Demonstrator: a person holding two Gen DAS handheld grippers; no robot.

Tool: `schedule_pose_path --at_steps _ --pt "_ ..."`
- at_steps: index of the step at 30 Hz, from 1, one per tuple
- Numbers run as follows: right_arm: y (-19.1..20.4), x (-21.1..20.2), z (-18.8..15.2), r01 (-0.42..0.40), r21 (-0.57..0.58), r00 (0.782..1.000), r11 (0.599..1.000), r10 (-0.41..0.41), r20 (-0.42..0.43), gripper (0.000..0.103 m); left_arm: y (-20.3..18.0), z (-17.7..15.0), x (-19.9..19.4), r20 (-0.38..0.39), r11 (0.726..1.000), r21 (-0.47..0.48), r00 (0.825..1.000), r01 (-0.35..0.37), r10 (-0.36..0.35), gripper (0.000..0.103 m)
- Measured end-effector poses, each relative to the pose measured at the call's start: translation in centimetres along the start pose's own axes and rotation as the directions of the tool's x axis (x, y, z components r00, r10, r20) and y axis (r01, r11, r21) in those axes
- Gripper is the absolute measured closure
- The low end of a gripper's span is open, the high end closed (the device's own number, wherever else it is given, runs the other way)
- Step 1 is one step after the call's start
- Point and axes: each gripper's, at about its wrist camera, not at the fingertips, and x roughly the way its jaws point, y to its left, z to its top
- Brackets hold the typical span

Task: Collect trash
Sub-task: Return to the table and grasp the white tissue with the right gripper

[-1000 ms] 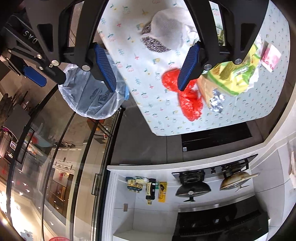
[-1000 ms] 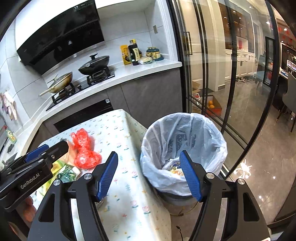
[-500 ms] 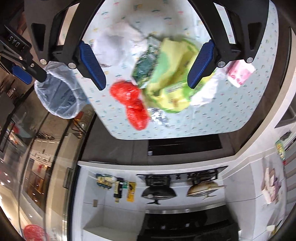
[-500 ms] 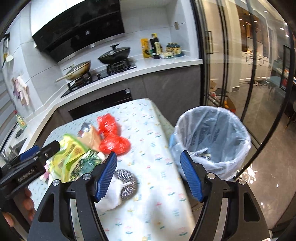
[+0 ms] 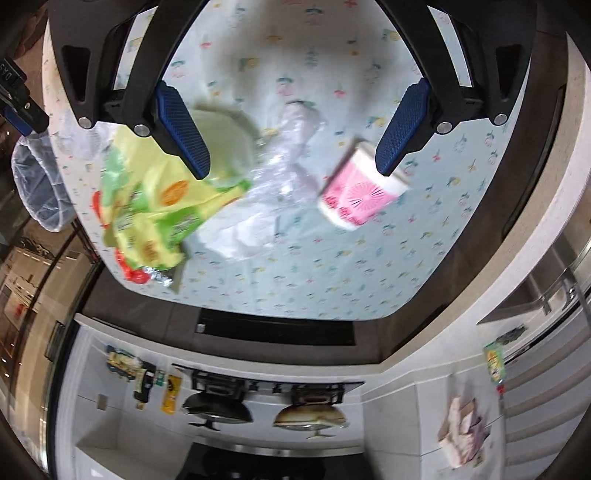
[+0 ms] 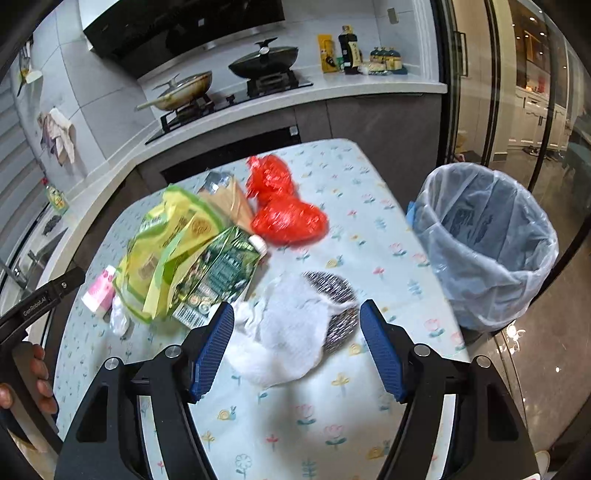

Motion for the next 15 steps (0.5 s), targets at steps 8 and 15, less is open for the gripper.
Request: schedule_pose_path --at_steps 8,15 --pt "2.8 2.8 -2.6 -0.031 -0.039 0.996 0.999 0.028 -0.082 0.035 3.9 -1.5 1.7 -0.046 0.998 -0.064 0.999 -0.027 0.024 0.016" --pt "3.1 4.9 -3.2 -0.025 -0.024 0.993 0.999 0.022 -0.116 0.037 5.8 -1.8 3.0 -0.079 0.995 -0.097 0.996 -0.038 0.03 0.016"
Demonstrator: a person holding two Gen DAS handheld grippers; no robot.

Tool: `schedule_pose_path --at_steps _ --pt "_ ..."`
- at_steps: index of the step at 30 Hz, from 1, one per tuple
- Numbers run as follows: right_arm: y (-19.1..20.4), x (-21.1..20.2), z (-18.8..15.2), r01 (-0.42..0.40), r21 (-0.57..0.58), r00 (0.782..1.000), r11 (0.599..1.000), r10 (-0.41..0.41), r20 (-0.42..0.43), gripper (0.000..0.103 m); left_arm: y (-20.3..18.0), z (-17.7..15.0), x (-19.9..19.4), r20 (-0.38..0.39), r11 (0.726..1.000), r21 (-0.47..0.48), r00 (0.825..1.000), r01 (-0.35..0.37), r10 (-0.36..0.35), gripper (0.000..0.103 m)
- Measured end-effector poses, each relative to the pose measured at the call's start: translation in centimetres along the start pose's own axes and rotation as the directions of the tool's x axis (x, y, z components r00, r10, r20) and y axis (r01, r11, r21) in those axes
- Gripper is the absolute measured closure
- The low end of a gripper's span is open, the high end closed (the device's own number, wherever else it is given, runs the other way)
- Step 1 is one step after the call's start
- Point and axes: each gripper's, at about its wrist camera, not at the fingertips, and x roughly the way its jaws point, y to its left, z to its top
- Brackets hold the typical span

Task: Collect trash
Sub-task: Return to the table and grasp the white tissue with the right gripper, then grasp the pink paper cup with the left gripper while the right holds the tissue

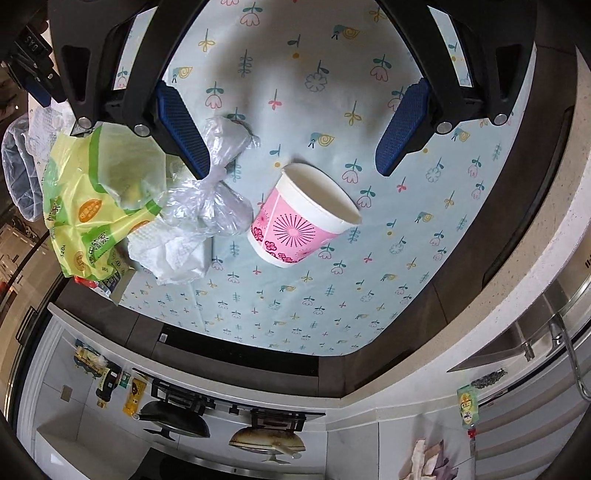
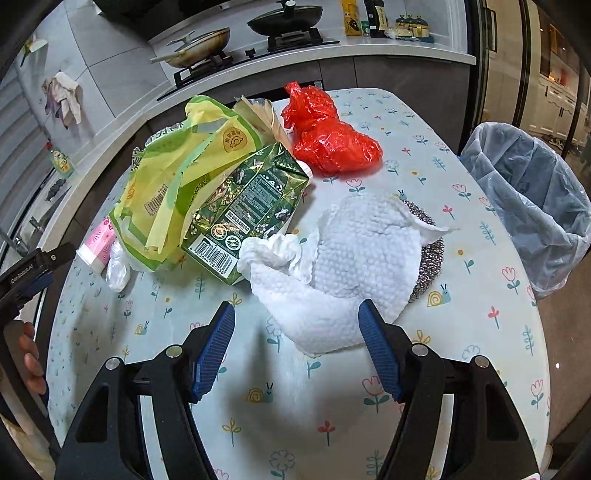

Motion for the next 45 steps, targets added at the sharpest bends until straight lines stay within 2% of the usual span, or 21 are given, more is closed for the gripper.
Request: schedule_pose_path --at_steps 8,12,14,15,16,22,26,30,36,45 --pt "0.3 1.7 0.4 0.025 -0.014 1.0 1.0 -0.026 -0.014 0.05 1.9 0.7 2.2 -0.029 0.999 -0.049 1.0 -0.007 0.005 0.016" --pt "0.4 2.3 0.4 0.032 -0.024 0.999 0.999 -0.033 -0.023 0.066 2.3 0.9 3.2 -0.034 0.999 -0.049 0.999 -0.005 0.003 0.022" --pt "0.4 2.5 0.6 0.027 -0.028 0.999 0.999 -0.028 -0.029 0.077 2.2 0.9 3.6 -0.04 0.999 -0.046 0.999 0.005 -0.006 0.031" --pt "0.3 2.5 0.7 0.019 -0.029 0.999 0.999 -0.02 -0.032 0.085 2.1 1.0 3.8 -0.044 0.999 -0.042 0.999 0.011 -0.013 0.033" --pt "0.4 2.5 0.8 0.013 -0.028 0.999 1.0 -0.014 -0.034 0.088 2.0 1.0 3.9 -0.045 0.999 -0.038 0.999 0.015 -0.016 0.036" --pt "1.3 0.9 1.5 -0.017 -0.051 1.0 0.999 0.017 0.0 0.092 1.4 0.9 4.3 -0.063 0.998 -0.031 0.997 0.049 -0.051 0.076" --pt "1.9 -0.6 2.1 -0.037 -0.059 0.999 0.998 0.039 0.036 0.092 1.3 0.9 3.6 -0.054 0.998 -0.027 0.997 0.052 -0.053 0.089" --pt "2.1 -2.2 2.8 -0.053 -0.064 0.995 0.997 0.058 0.08 0.092 0.9 1.2 1.9 -0.016 0.999 -0.012 0.999 0.049 -0.049 0.096" --pt "1.5 -5.0 3.6 -0.079 -0.059 0.986 0.995 0.087 0.145 0.092 -0.4 2.1 -1.1 0.034 0.996 0.013 0.995 0.092 -0.093 0.097" --pt "-0.5 -9.0 5.0 -0.096 -0.022 0.962 0.995 0.098 0.254 0.092 -3.6 3.6 -6.6 0.126 0.983 0.064 0.976 0.173 -0.18 0.098"
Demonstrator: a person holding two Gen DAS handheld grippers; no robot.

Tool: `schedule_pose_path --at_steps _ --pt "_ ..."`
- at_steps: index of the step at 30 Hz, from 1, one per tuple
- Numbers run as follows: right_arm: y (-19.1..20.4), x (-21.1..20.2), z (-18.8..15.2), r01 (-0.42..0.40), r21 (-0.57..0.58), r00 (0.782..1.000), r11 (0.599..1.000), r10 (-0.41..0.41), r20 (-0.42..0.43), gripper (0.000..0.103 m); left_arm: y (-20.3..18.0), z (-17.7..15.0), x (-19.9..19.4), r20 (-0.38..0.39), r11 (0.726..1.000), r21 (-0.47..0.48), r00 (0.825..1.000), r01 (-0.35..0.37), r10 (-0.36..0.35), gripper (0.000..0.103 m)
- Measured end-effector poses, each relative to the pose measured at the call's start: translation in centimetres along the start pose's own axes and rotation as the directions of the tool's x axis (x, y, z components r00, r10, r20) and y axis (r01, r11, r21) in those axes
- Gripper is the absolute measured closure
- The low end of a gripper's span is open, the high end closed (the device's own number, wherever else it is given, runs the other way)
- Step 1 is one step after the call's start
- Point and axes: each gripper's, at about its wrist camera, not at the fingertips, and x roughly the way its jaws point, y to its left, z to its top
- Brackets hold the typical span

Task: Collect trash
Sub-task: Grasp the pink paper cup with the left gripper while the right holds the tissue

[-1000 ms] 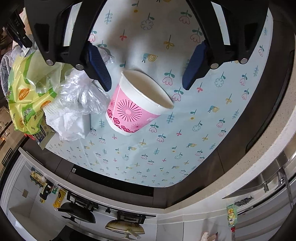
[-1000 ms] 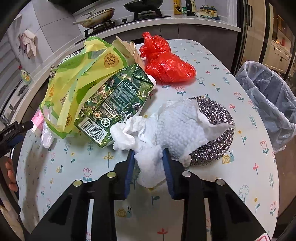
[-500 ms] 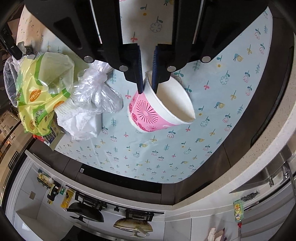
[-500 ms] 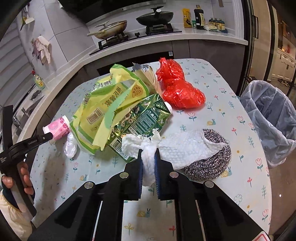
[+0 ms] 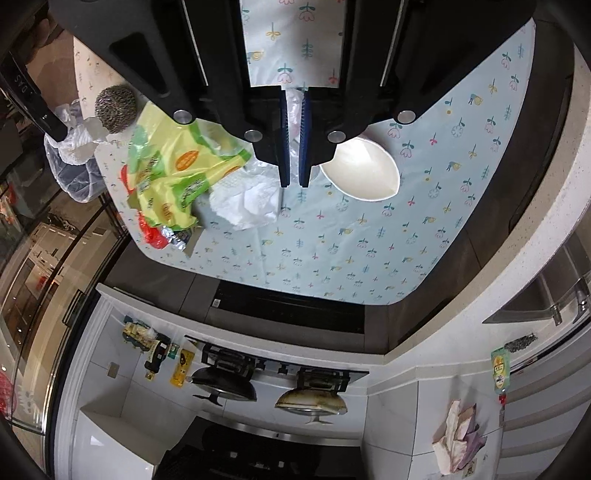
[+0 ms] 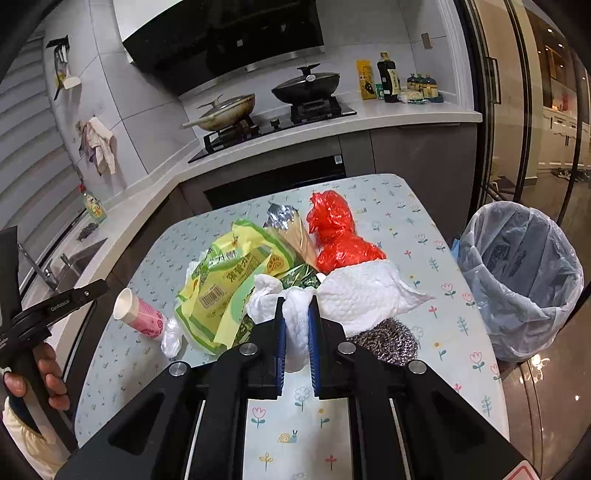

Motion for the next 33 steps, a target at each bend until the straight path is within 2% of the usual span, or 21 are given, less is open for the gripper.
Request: schedule_pose_path --at_steps 7,11,12,13,14,15,16,17,23,26,29,33 --pt "-2.0 -1.8 0.8 0.013 0.034 0.999 0.999 -0.015 0.052 0.092 -2.3 1.7 -2.8 0.057 0.998 0.027 0.997 0.054 -0.055 0.098" --pt "-3.0 -1.8 0.6 0.025 0.054 0.998 0.998 -0.028 0.048 0.092 -0.8 1.6 -2.7 0.042 0.999 0.001 0.998 0.04 -0.04 0.096" --pt "-3.1 -1.8 0.5 0.026 0.055 0.999 0.998 -0.029 0.046 0.092 -0.1 1.5 -2.4 0.03 0.999 -0.006 0.999 0.034 -0.034 0.093" --pt "-3.2 -1.6 0.4 0.027 0.057 0.999 0.998 -0.029 0.042 0.092 0.8 1.3 -1.8 0.008 1.0 -0.013 1.0 0.017 -0.017 0.077" --pt "-3.3 -1.5 0.3 0.027 0.059 0.999 0.998 -0.029 0.037 0.092 1.6 1.1 -1.4 -0.007 1.0 -0.018 1.0 0.003 -0.003 0.053" --pt "-3.2 -1.4 0.2 0.027 0.061 0.999 0.998 -0.029 0.033 0.092 2.4 0.9 -0.9 -0.015 1.0 -0.024 1.0 -0.012 0.012 0.043" --pt "-3.2 -1.1 0.1 0.027 0.063 0.999 0.998 -0.029 0.028 0.092 3.5 0.7 -0.5 -0.022 0.999 -0.03 0.999 -0.037 0.036 0.028" --pt "-3.2 -0.9 0.1 0.028 0.064 0.999 0.998 -0.029 0.024 0.092 4.3 0.5 0.1 -0.029 0.998 -0.031 0.999 -0.046 0.045 0.021" --pt "-2.2 0.5 -0.4 0.029 0.056 1.0 0.998 -0.029 -0.005 0.092 7.2 -0.9 3.3 -0.087 0.994 -0.004 0.99 -0.108 0.107 0.017" --pt "-1.6 1.2 -0.5 0.032 0.043 0.999 0.999 -0.031 -0.021 0.092 6.8 -1.9 4.1 -0.102 0.996 0.001 0.99 -0.093 0.093 0.011" --pt "-1.0 1.8 -0.4 0.034 0.035 0.999 0.999 -0.033 -0.033 0.092 6.2 -2.5 5.1 -0.123 0.997 -0.016 0.99 -0.07 0.068 0.011" --pt "-0.6 2.2 -0.3 0.035 0.029 0.999 0.999 -0.034 -0.041 0.092 4.7 -2.9 5.8 -0.101 0.998 0.015 0.993 -0.056 0.057 0.01"
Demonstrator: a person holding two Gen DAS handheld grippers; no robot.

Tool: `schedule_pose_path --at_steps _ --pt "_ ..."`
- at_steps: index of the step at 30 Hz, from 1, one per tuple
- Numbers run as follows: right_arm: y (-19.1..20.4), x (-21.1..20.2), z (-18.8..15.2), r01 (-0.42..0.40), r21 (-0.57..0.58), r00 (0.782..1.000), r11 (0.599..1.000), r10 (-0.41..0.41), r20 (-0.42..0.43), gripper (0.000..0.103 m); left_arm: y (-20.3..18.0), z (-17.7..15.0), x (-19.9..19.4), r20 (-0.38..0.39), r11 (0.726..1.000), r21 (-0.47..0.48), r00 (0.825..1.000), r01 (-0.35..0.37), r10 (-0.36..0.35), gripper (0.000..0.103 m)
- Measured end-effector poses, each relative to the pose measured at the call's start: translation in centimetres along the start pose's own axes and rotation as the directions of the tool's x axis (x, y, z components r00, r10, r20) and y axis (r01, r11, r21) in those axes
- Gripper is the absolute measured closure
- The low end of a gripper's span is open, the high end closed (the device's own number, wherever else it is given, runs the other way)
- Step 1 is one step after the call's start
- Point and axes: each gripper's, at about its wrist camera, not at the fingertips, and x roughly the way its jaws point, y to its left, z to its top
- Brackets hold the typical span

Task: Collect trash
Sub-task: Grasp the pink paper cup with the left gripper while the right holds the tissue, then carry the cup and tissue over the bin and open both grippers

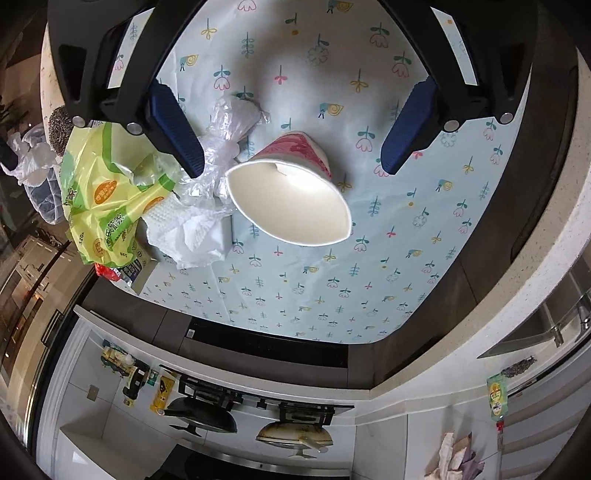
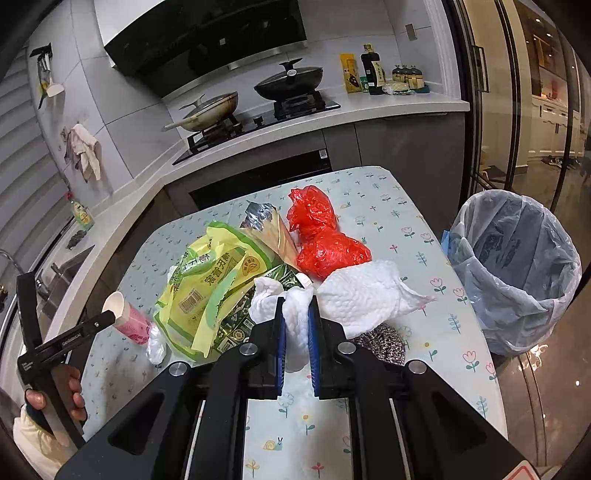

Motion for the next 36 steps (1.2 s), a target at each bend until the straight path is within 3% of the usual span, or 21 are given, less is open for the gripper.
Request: schedule_pose_path --at_steps 10,12,14,17,25,36 --pt "0.2 1.3 0.0 0.013 -0.004 1.0 1.0 -0.013 -0.028 0.092 -1.3 -0.1 3.5 0.061 0.995 0.067 0.996 -0.067 0.063 0.011" --pt "0.2 1.5 0.1 0.015 -0.005 0.999 1.0 -0.015 -0.031 0.092 -1.2 0.0 4.0 0.058 0.995 0.064 0.996 -0.078 0.075 0.02" --pt "0.1 1.7 0.1 0.016 -0.003 0.999 1.0 -0.017 -0.033 0.092 -1.0 0.0 4.5 0.03 0.995 0.063 0.997 -0.076 0.074 0.043" --pt "-0.1 1.8 0.3 0.015 0.001 0.999 1.0 -0.015 -0.033 0.092 -0.6 0.1 4.0 0.039 0.995 0.039 0.995 -0.09 0.088 0.045" --pt "-1.2 1.7 0.8 0.0 0.017 1.0 1.0 0.0 -0.011 0.092 -2.7 0.8 -0.7 0.085 0.997 0.057 0.996 -0.045 0.04 0.047" --pt "-6.1 -1.8 2.0 0.028 0.09 0.996 0.996 -0.036 0.081 0.092 -12.6 2.8 -6.2 0.139 0.979 0.186 0.984 0.089 -0.116 0.047"
